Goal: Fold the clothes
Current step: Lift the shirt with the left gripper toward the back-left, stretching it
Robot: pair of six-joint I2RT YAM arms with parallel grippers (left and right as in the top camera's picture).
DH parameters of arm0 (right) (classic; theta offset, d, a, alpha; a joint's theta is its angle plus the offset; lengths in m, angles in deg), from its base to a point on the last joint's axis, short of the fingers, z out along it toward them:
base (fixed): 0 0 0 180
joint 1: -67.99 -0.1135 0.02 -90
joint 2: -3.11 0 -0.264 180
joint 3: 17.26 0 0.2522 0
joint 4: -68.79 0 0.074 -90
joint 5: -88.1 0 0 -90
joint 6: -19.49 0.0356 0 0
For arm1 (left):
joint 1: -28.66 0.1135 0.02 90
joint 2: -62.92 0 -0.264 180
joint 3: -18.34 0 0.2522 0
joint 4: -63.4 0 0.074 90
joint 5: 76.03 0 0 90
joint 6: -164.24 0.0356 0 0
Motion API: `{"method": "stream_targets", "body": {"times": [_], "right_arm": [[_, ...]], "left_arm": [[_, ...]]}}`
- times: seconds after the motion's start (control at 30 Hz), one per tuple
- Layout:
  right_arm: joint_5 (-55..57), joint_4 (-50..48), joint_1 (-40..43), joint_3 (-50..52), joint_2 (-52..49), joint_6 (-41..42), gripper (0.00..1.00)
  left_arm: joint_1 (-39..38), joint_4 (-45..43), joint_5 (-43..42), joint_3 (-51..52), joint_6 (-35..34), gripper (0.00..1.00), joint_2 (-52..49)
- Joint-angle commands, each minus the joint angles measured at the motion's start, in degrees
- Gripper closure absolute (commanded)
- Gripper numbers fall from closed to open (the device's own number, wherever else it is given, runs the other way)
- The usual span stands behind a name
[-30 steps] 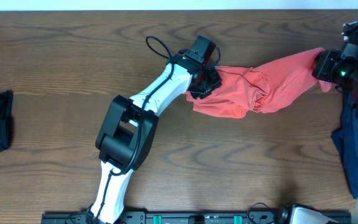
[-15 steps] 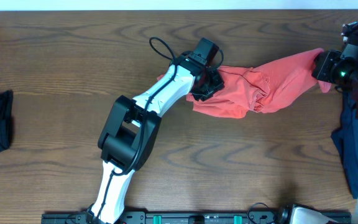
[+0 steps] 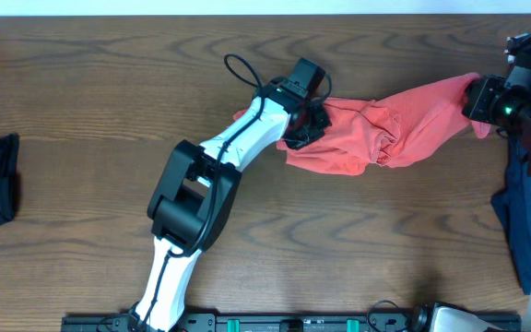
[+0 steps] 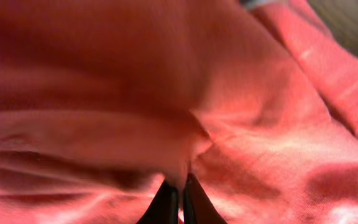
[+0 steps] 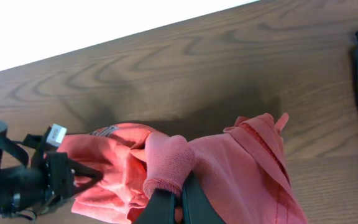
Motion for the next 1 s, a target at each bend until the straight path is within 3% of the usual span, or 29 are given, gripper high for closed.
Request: {"method": "stream_targets", "body": {"times": [0.0,0.2,0.37,0.57,0.8,0.97], "right_arm": [[-0.76,-0.17,0.15,-0.37,1.11,-1.62,0.99],[-0.57,-1.14,0.15,-0.37,1.11,-1.64,0.99],[-0.59,-2.19,0.15,-0.39,1.11,-1.81,0.99],[-0.63,-1.36,0.15,-2.62,1.14,-1.84,0.99],[3.91,4.98,0.31,-15.17,1.11,-4.02,0.99],[8.07,7.48,1.62,-23.61,1.11,-5.57,0.99]], "left_arm": [[3.04,2.1,3.39,-1.88,5.73,0.94,3.82],[6.88,8.85,14.38,-2.95,14.08,0.94,17.14],[9.7,12.39,18.18,-2.95,19.3,0.94,28.48],[11.43,14.32,18.36,-2.95,21.88,0.94,36.02],[14.08,14.51,17.99,-3.67,22.01,0.94,37.44],[19.28,12.92,10.12,-9.22,21.7,0.94,37.46]]}}
